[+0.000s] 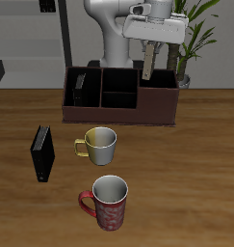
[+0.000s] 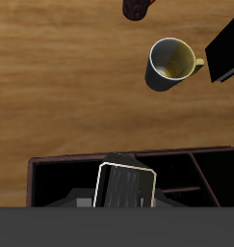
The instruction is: Place the left black book into the back desk caddy's left compartment and place the yellow book into the back desk caddy's right compartment and place the right black book into the back desk caddy's right compartment
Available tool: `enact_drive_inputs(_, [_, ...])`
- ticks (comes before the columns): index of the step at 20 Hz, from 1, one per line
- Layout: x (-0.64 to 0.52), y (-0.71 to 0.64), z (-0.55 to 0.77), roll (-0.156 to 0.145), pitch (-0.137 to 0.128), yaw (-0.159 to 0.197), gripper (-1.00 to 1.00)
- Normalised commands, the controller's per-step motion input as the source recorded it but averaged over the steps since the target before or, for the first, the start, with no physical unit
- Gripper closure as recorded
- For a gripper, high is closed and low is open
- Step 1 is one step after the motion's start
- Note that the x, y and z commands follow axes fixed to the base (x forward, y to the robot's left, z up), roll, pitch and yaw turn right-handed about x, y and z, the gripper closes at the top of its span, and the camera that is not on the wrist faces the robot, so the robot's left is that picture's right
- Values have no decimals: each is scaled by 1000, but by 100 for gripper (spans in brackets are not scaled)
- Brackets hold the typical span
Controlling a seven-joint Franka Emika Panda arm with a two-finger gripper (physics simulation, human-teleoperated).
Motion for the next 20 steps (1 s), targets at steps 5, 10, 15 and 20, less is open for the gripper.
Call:
enact_drive_inputs(5, [4,232,-163,15,34,-1,100])
enact_drive_inputs(10, [-53,226,-179,28,18,45,100])
enact_drive_inputs(15, [6,49,-184,6,33,11,100])
enact_drive_inputs(20, [30,-164,-102,-31,11,7,100])
